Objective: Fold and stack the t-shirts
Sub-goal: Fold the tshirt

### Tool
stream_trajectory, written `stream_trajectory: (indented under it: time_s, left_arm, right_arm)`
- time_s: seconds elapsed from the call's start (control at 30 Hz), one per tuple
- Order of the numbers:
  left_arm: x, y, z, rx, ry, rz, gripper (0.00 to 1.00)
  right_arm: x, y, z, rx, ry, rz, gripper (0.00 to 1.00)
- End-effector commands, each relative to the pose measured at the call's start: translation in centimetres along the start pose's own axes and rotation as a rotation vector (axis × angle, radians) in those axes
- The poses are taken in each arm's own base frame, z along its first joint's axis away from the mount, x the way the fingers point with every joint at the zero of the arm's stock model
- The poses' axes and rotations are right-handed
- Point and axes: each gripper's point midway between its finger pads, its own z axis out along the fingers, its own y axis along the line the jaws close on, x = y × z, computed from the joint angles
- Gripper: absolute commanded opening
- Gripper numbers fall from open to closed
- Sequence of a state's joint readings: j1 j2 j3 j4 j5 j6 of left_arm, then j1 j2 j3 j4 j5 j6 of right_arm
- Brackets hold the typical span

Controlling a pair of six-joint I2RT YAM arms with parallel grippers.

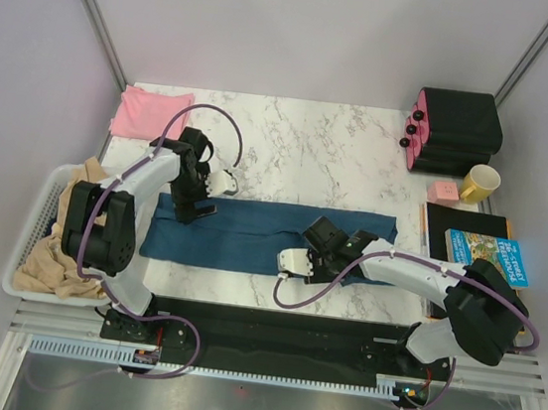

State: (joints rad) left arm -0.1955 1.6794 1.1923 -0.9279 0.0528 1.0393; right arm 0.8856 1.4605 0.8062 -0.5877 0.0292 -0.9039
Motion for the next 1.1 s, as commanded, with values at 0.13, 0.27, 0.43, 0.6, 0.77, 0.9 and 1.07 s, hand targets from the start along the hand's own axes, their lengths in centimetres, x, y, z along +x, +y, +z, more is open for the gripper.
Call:
stream_trajectory:
  time_s: [0.13,0.27,0.43,0.6,0.77,0.9,1.07]
  left_arm:
    - [-0.3,0.3,-1.1,-0.037,-0.016,0.028,1.00]
    - [-0.4,0.3,-0.9,-0.031,-0.018,0.023,1.00]
    - [-0.4,0.4,-0.9,-0.032,-0.017,0.025,1.00]
    - [-0.5,0.5,-0.8,-0.032,-0.017,0.028,1.00]
    - [-0.7,0.9,-0.9,-0.036,-0.019,0.033,1.00]
    - [-0.8,1.1,-0.9,-0.038,-0.017,0.039,1.00]
    - [-1.0,1.4,-1.0,-0.043,-0.021,0.042,1.00]
  right_arm:
    - [-1.5,-4.2,-1.2,0.192,-0.026,-0.002,0.48]
    - [-1.4,-4.0,-1.0,0.183,-0.022,-0.015,0.48]
    - [-1.2,-3.4,-0.7,0.164,-0.021,-0.021,0.48]
    - [-1.4,-3.3,-0.7,0.153,-0.029,-0.019,0.06]
    - [-3.0,-3.3,-1.8,0.095,-0.071,0.003,0.00]
    - [-5.8,-2.8,-3.1,-0.001,-0.170,0.056,0.00]
    - [-7.5,-3.4,-3.9,-0.039,-0.207,0.077,0.00]
